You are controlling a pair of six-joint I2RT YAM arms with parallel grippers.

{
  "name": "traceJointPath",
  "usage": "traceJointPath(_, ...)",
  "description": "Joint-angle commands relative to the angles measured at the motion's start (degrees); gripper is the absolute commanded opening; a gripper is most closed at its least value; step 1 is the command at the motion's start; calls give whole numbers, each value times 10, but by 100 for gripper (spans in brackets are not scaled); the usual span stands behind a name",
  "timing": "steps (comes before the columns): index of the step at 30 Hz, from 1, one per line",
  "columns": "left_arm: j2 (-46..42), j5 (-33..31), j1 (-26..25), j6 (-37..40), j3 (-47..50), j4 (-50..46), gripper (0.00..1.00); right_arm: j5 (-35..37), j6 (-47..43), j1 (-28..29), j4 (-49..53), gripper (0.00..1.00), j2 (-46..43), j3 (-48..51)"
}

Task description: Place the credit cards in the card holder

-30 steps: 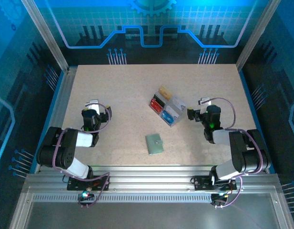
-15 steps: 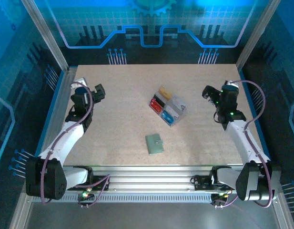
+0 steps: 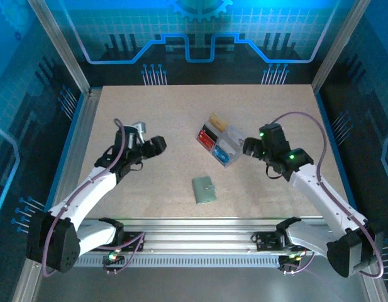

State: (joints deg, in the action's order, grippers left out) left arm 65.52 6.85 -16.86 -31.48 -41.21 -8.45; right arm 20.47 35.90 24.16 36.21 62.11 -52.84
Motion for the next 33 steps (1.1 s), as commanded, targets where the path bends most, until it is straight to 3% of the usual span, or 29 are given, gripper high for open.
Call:
traceJointPath(1, 31, 81, -52, -42, 22, 25, 60, 23, 4, 65, 47, 77, -8, 16)
traceJointPath(7, 121, 137, -136, -82, 33, 105, 34, 5, 21, 197, 26, 46, 9, 43)
traceJointPath(14, 215, 167, -180, -96, 23, 159, 23, -22, 26, 306, -12, 30, 114, 36)
traceJointPath(21, 241, 169, -188, -90, 32, 180, 22, -30, 24, 359, -36, 29, 227, -15)
traceJointPath(33, 281, 157, -190, -77, 53, 180, 21, -13, 27, 364, -30, 36, 305, -55)
